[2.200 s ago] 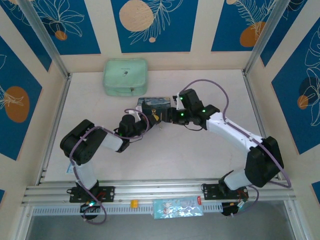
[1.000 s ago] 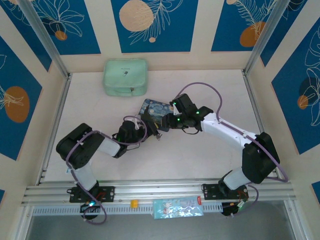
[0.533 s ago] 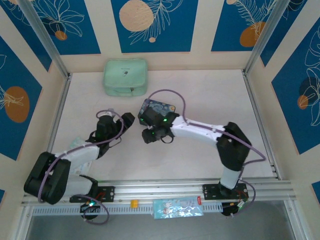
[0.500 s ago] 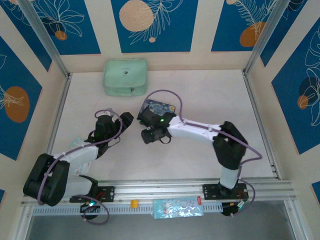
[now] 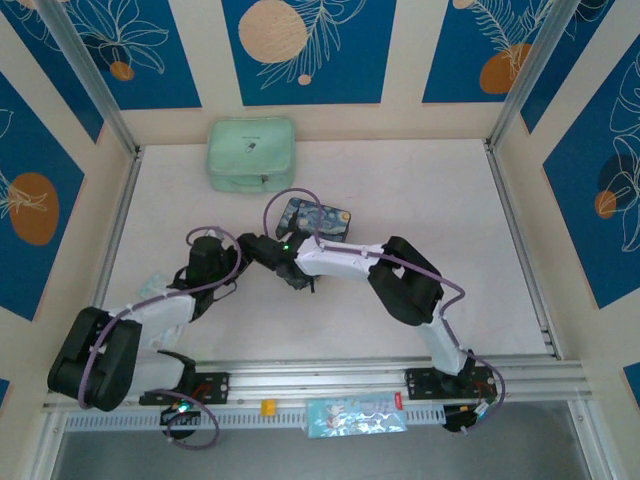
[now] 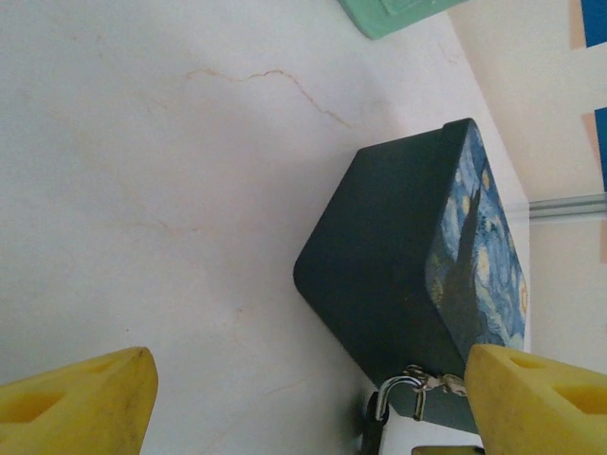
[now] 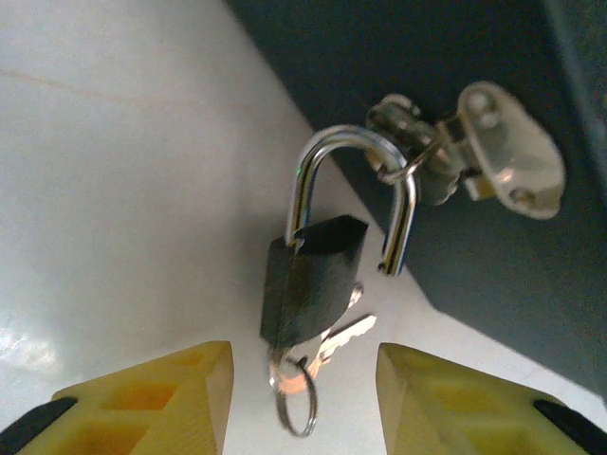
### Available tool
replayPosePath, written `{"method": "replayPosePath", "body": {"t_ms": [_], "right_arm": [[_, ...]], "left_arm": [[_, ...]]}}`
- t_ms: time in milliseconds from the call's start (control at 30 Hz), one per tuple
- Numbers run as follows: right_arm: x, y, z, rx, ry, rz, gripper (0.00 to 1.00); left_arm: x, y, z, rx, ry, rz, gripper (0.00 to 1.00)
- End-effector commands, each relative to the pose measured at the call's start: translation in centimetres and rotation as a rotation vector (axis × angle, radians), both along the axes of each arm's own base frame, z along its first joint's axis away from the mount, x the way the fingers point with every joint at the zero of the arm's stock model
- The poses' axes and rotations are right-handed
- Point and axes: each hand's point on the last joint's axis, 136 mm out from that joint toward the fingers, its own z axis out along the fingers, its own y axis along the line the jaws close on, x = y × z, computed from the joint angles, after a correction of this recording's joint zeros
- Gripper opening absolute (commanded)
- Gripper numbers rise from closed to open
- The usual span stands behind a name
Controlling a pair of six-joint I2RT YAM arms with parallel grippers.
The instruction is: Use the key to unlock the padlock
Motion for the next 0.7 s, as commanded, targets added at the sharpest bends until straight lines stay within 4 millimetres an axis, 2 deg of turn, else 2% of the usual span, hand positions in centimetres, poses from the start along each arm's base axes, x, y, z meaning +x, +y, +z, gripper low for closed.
{"method": "replayPosePath", "body": {"t_ms": [0,367,667], "right_arm": [[1.2,0.2,0.4,-0.035,-0.062,0.016,0.44],[2.0,0.8,-0.8,-0.020,-0.106,0.026,0.36],[1.8,0.0,-2.4,-0.054,-0.095,0.023,0.32]], "left_arm": [[0.4,0.0,0.6,-0.027,-0.026,0.004,0.84],[0.8,-0.7,0.1,-0.068,-0.014,-0.009,0.83],[1.2,-1.2,-0.3,-0.103,-0.009,-0.017,0.82]]}}
